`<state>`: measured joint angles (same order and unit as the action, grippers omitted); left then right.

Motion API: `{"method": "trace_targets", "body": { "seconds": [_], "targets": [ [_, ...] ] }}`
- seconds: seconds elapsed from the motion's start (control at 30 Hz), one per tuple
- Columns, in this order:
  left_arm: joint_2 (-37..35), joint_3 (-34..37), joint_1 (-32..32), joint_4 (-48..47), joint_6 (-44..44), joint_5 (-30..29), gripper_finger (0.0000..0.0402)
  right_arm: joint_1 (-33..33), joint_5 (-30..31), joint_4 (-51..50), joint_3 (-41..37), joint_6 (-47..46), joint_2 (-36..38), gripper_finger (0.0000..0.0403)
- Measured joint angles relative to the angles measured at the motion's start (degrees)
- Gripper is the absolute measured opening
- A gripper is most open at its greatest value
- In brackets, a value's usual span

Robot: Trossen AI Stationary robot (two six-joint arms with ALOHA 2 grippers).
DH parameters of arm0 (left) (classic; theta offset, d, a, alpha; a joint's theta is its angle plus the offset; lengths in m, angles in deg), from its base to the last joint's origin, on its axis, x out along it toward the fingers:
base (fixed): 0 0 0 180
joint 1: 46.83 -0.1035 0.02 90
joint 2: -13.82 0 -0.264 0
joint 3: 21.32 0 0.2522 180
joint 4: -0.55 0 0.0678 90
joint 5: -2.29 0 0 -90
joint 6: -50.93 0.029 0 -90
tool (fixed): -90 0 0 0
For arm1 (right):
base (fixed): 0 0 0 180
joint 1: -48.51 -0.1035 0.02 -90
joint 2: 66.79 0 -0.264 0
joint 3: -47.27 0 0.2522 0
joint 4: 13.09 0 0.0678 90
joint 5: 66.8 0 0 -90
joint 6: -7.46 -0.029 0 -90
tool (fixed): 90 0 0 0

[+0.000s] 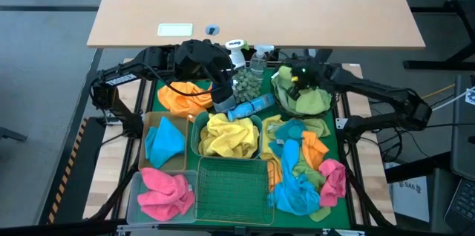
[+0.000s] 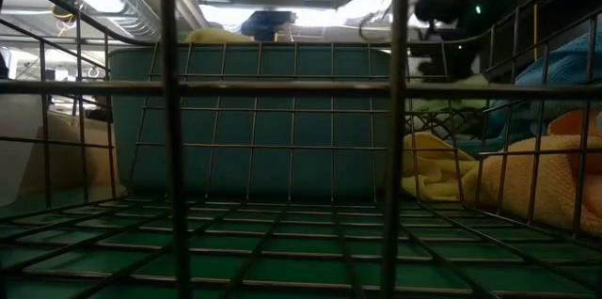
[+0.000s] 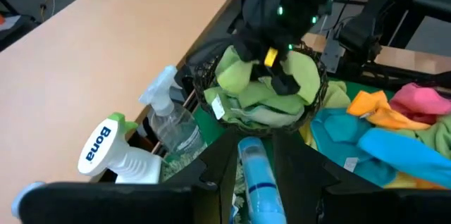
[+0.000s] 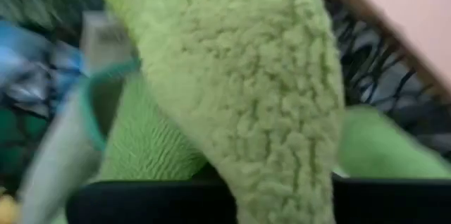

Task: Sort microfiber towel by color & place in baskets
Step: Put the green microfiber towel into the black wire basket

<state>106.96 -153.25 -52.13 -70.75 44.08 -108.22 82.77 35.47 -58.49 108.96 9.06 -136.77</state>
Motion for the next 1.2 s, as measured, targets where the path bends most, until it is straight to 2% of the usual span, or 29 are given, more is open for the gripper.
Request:
{"method": "trace_targets", "body": {
  "seconds": [0.13, 0.33, 0.5, 0.6, 0.77, 0.87, 1.03, 1.2],
  "targets": [
    [0.0, 0.0, 0.0, 0.0, 0.0, 0.02, 0.0085, 0.0, -0.07, 4.81, -6.47, -2.88, -0.07, 0.0007],
    [-0.02, 0.0, 0.0, -0.22, 0.06, 0.1, 0.0085, -0.11, -0.33, 7.16, -11.69, -4.19, -0.35, 0.0007],
    [-0.02, 0.0, -0.02, -1.71, 3.05, -0.42, 0.0086, -0.11, -0.33, 6.92, -11.85, -4.31, -0.34, 0.0008],
    [-0.02, 0.0, -0.69, -4.26, 4.04, -2.72, 0.0086, -0.11, -0.49, 5.84, -10.69, -4.31, -0.37, 0.0008],
    [-0.02, 0.0, -3.73, -11.8, 2.76, -6.24, 0.0086, -0.11, -4.22, 3.47, -6.84, -4.33, -0.42, 0.0017],
    [-0.02, 0.02, -6.75, -17.32, 2.64, -5.43, 0.0086, -0.11, -4.42, -0.25, -3.84, -4.32, -0.42, 0.0052],
    [-0.04, 0.02, -12.13, -22.5, 2.59, -2.95, 0.0086, -0.11, -4.42, -7.91, 0.71, -4.33, -0.42, 0.014],
    [-0.03, 0.02, -18.78, -22.99, 5.89, 3.97, 0.0086, -0.11, -4.44, -13.16, 3.89, -4.34, -0.42, 0.0214]
  ]
}}
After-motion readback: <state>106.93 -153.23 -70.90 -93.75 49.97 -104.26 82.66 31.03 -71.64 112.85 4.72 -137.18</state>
